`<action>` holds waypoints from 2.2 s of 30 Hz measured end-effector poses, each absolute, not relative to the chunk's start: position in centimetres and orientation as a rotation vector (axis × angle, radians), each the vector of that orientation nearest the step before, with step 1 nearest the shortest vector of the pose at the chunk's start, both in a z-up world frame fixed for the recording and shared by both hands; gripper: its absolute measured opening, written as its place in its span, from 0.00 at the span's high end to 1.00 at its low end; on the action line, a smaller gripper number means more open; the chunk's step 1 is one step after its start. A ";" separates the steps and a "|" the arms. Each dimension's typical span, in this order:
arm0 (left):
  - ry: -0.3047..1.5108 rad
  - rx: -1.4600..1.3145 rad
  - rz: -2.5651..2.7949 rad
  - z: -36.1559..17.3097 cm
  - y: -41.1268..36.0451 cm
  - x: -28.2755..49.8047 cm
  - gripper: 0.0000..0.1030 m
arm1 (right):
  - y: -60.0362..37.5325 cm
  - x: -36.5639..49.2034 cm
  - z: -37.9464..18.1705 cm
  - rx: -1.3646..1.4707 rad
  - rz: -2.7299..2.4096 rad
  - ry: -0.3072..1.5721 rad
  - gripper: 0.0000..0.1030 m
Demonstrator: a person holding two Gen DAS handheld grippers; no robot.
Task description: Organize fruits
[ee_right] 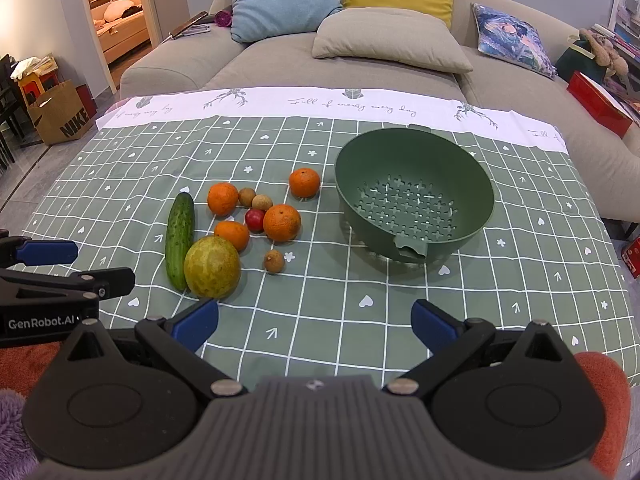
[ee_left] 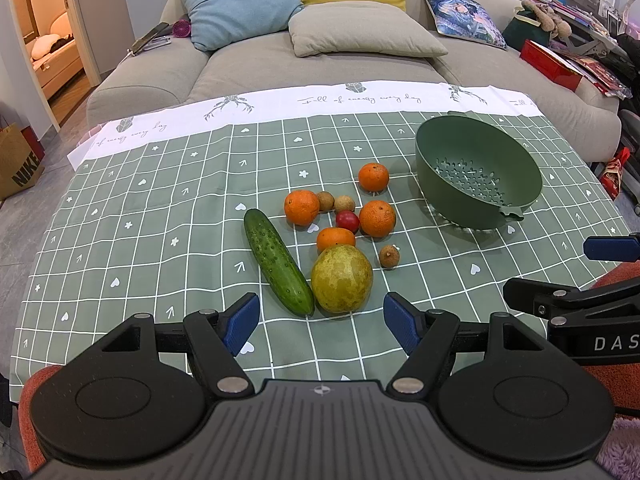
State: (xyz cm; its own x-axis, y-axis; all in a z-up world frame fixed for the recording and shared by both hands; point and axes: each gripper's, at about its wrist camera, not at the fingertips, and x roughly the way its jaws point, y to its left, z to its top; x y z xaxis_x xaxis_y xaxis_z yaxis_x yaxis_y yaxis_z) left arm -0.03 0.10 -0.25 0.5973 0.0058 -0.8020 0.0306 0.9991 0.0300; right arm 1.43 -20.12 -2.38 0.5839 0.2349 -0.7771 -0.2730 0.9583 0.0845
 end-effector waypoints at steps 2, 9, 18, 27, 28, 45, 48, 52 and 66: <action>0.931 0.042 -0.014 -0.3 0.1 0.0 0.20 | -20.2 1.6 -3.0 -0.044 0.299 0.900 0.04; 0.936 0.035 -0.026 -0.7 0.2 -0.2 0.20 | -20.2 1.5 -3.7 -0.048 0.302 0.913 0.05; 0.968 -0.049 -0.057 -1.2 1.8 1.7 0.25 | -19.7 3.7 -4.6 -0.066 0.371 0.948 0.13; 1.069 -0.193 -0.014 -4.0 5.3 5.6 0.50 | -17.0 7.1 -7.2 -0.026 0.485 1.010 0.20; 1.084 -0.216 -0.006 -4.4 5.7 6.1 0.54 | -16.7 7.7 -7.6 -0.018 0.489 1.027 0.20; 1.195 -0.331 0.073 -9.4 9.4 12.9 0.56 | -11.4 13.7 -13.0 0.106 0.563 1.239 0.39; 1.206 -0.342 0.074 -10.1 9.7 13.7 0.56 | -11.0 14.2 -13.8 0.125 0.564 1.271 0.38; 1.223 -0.356 0.077 -11.0 10.0 14.6 0.55 | -10.8 14.5 -14.4 0.140 0.569 1.299 0.36; 1.233 -0.358 0.059 -11.6 9.6 14.6 0.61 | -10.8 14.2 -14.4 0.146 0.585 1.305 0.40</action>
